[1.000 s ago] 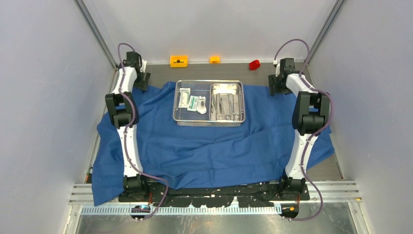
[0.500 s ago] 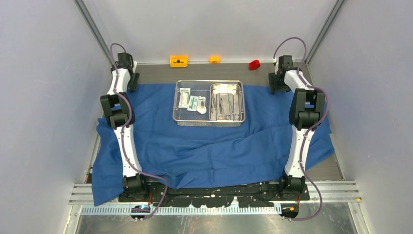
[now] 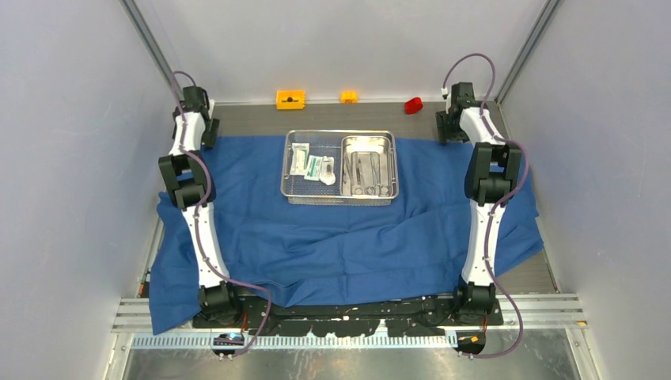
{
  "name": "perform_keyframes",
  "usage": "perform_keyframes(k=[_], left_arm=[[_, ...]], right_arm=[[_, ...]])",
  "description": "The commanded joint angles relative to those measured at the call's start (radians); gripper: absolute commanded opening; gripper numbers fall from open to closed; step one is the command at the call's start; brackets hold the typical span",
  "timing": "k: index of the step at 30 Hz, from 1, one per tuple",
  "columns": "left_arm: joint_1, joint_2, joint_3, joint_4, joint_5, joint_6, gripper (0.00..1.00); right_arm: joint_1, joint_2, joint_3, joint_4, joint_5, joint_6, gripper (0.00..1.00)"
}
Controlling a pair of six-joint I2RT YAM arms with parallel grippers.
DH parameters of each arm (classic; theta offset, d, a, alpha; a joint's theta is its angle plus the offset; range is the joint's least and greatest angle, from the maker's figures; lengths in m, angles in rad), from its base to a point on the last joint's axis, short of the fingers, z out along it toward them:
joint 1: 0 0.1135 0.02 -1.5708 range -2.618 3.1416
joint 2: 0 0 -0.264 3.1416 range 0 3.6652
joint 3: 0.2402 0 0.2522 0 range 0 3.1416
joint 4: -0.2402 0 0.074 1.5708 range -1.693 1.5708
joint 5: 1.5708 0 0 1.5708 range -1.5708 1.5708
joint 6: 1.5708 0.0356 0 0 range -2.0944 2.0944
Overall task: Open and lay out the surgical kit
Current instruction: Smooth out the surgical kit at the center of the board.
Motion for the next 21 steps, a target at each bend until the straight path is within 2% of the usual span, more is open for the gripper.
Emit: perform_keyframes(k=[1,10,17,21], left_arm=[[0.016,-0.006,0.035,-0.032,0.021,-0.039,0.86],[0.015,-0.177,-0.015,0.035,0.154,-0.191,0.97],[0.006,-0.397,-0.212,0.129,0.338,-0.305,1.00],[-0.014,-0.518,-0.379,0.184,0.521,-0.364,1.00]], right_arm=[[-0.001,0.003,0.058,-0.020,0.023,-0.002,0.67],[-0.008,-0.162,0.061,-0.016,-0.050,0.074,0.70],[0.006,-0.340,-0.093,-0.006,-0.209,0.157,0.73],[0.042,-0.446,-0.241,0.026,-0.279,0.194,0.74]])
